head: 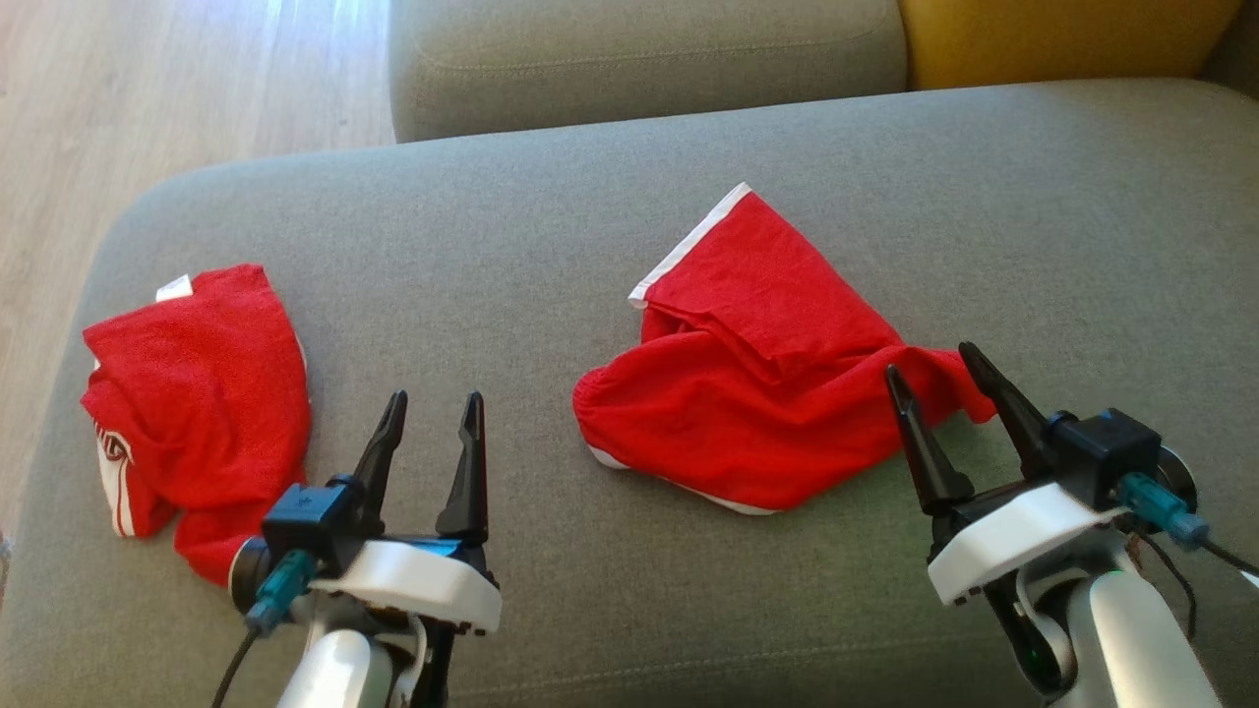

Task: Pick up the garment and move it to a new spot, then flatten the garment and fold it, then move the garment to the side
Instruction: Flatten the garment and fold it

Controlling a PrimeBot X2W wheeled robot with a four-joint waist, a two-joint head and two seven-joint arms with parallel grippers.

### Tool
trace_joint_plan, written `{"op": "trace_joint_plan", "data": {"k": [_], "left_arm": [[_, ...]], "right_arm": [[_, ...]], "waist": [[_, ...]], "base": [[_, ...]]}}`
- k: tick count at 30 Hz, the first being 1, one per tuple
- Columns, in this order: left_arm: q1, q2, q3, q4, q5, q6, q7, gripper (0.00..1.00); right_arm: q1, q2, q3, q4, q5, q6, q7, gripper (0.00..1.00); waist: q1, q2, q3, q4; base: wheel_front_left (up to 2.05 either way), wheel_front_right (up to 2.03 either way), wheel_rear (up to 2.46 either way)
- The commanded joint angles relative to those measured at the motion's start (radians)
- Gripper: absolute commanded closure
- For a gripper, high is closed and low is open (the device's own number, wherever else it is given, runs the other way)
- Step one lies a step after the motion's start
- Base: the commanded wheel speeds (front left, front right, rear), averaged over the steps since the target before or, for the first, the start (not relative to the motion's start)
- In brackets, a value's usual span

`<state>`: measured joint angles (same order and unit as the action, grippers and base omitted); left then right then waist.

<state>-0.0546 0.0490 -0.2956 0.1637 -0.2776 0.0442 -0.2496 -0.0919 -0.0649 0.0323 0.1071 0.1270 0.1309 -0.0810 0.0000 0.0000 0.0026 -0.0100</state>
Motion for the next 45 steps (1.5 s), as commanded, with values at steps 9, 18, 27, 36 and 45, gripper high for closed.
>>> {"op": "trace_joint_plan", "data": {"k": [9, 18, 27, 36, 45], "left_arm": [[-0.078, 0.001, -0.006, -0.031, -0.007, 0.007, -0.012, 0.0], [-0.113, 0.001, -0.046, -0.019, -0.006, 0.007, -0.012, 0.0], [-0.133, 0.001, -0.063, -0.019, -0.012, 0.016, -0.012, 0.0], [-0.14, 0.001, -0.065, -0.016, -0.017, 0.023, -0.012, 0.0], [-0.139, 0.001, -0.066, -0.006, -0.009, 0.02, -0.012, 0.0]], "right_arm": [[-0.1, -0.001, 0.036, 0.018, -0.039, 0.0, -0.014, 0.0], [-0.251, -0.045, 0.046, 0.269, -0.087, 0.0, 0.001, 0.0], [-0.352, -0.08, 0.087, 0.46, -0.089, 0.0, -0.024, 0.0], [-0.404, -0.085, 0.079, 0.534, -0.063, 0.0, -0.067, 1.0], [-0.497, -0.08, -0.059, 0.541, 0.034, 0.0, -0.06, 1.0]], "waist": [[0.0, 0.0, 0.058, 0.051], [0.0, 0.0, 0.131, 0.14], [0.0, 0.0, 0.173, 0.185], [0.0, 0.0, 0.177, 0.183], [0.0, 0.0, 0.163, 0.155]], "base": [[0.0, 0.0, 0.0], [0.0, 0.0, 0.0], [0.0, 0.0, 0.0], [0.0, 0.0, 0.0], [0.0, 0.0, 0.0]]}}
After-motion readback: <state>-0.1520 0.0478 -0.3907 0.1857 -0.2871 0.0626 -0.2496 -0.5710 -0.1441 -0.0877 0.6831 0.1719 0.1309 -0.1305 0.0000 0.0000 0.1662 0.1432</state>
